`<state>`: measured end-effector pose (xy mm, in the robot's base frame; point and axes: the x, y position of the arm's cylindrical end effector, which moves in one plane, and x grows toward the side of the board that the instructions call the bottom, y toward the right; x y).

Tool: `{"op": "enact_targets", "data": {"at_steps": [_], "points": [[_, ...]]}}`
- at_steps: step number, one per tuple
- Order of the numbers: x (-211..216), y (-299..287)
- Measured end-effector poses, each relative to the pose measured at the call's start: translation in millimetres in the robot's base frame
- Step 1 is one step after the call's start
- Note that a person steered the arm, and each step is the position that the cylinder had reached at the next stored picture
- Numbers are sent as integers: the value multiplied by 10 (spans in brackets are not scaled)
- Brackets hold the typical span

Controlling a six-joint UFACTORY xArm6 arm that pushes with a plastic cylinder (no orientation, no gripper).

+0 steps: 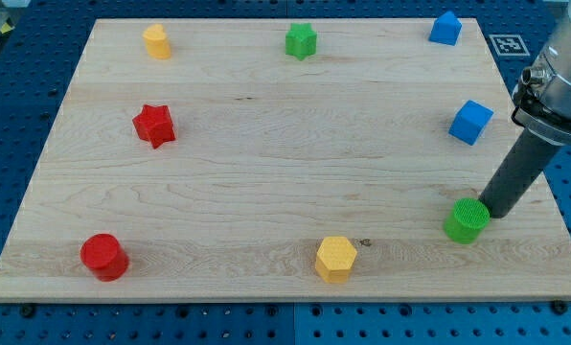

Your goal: Place the green circle at the center of the board

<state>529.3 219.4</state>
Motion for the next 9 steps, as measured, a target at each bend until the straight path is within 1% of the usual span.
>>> {"op": "enact_targets", "data": {"at_steps": [1, 2, 3, 4, 5, 6, 9], "points": [[-40, -155], [-29, -140], [175, 109], [605, 143], [711, -65], [611, -117], [590, -135]]}}
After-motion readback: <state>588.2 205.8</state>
